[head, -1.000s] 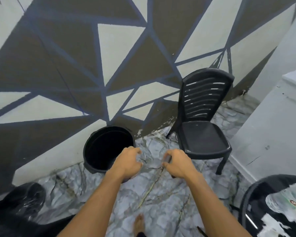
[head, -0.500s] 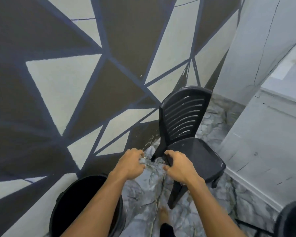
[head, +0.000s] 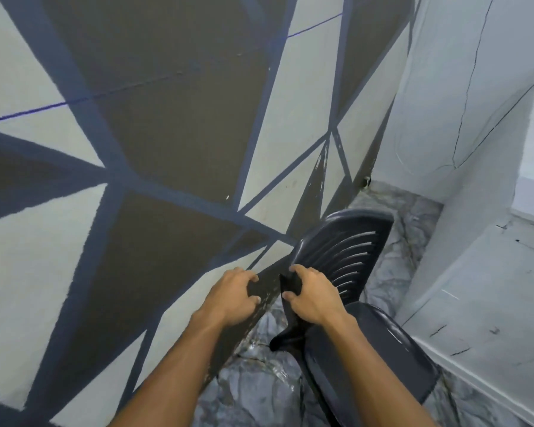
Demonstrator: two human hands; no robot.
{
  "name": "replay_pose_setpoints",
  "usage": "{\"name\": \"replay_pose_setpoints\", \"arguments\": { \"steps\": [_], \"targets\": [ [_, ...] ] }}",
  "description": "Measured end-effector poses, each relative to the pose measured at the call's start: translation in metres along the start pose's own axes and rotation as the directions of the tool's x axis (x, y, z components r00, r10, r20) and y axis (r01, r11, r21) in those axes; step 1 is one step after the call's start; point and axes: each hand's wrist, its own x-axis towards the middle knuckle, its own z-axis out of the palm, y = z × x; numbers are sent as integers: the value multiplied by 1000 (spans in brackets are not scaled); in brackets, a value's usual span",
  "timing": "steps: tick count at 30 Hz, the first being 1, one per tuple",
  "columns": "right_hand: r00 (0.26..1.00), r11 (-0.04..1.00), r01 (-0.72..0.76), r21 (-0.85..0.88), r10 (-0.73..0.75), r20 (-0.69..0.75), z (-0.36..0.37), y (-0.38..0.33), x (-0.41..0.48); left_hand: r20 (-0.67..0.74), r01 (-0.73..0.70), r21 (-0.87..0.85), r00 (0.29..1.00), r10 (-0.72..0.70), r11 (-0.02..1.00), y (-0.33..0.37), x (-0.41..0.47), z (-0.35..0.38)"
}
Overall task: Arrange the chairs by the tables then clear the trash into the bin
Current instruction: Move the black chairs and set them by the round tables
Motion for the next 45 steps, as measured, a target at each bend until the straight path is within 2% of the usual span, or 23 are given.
{"name": "replay_pose_setpoints", "arguments": {
  "steps": [4, 9, 13, 15, 18, 20, 22, 25, 27, 29, 30, 31, 33, 35, 37, 38, 42, 45],
  "targets": [
    [971, 982, -155, 110, 172, -169, -4, -2, 57, 44, -82, 14, 996, 81, 997, -2, 76, -15],
    [873, 871, -409, 272, 460, -164, 18, 5, 114, 159, -253, 34, 957, 244, 967, 2, 165, -22],
    [845, 729, -386, 565, 525, -99, 32, 6, 132, 272, -402, 53, 887, 374, 914, 12, 228, -24],
    [829, 684, -399, 611, 554, -79, 26, 7, 127, 318, -510, 45, 822, 472, 859, 30, 251, -24],
    [820, 653, -400, 643, 569, -68, 7, 15, 107, 379, -725, 3, 639, 670, 689, 75, 267, -15],
    [819, 643, -403, 651, 571, -57, -6, 25, 83, 373, -850, -49, 472, 799, 525, 107, 268, -4],
    [800, 642, -427, 637, 596, -65, -24, 37, 48, 364, -940, -29, 307, 879, 340, 138, 262, 12],
    [764, 613, -414, 673, 636, -109, -53, 47, -16, 316, -998, 15, 67, 946, 66, 180, 240, 44],
    [664, 613, -481, 626, 721, -195, -59, 45, -57, 224, -998, -16, -69, 972, -67, 208, 216, 66],
    [442, 565, -672, 479, 825, -353, -47, 35, -82, 153, -988, -52, -151, 977, -144, 235, 191, 82],
    [322, 519, -763, 386, 822, -469, -35, 31, -91, 143, -980, -56, -198, 970, -191, 246, 177, 89],
    [246, 471, -829, 301, 791, -560, -22, 30, -100, 147, -971, -60, -237, 960, -230, 253, 163, 95],
    [153, 393, -895, 212, 716, -682, -1, 39, -119, 151, -949, -87, -313, 938, -303, 257, 138, 109],
    [124, 367, -908, 202, 696, -707, 6, 55, -144, 147, -931, -136, -357, 923, -339, 259, 121, 118],
    [144, 394, -897, 203, 692, -708, 8, 67, -174, 173, -928, -156, -364, 915, -339, 268, 111, 125],
    [129, 393, -894, 214, 684, -718, 9, 72, -189, 186, -925, -153, -372, 909, -347, 273, 108, 130],
    [2, 334, -894, 298, 668, -744, 9, 85, -234, 238, -934, -111, -356, 903, -339, 298, 96, 146],
    [3, 337, -908, 248, 598, -802, 32, 87, -256, 321, -904, -101, -426, 846, -416, 307, 62, 159]
  ]
}}
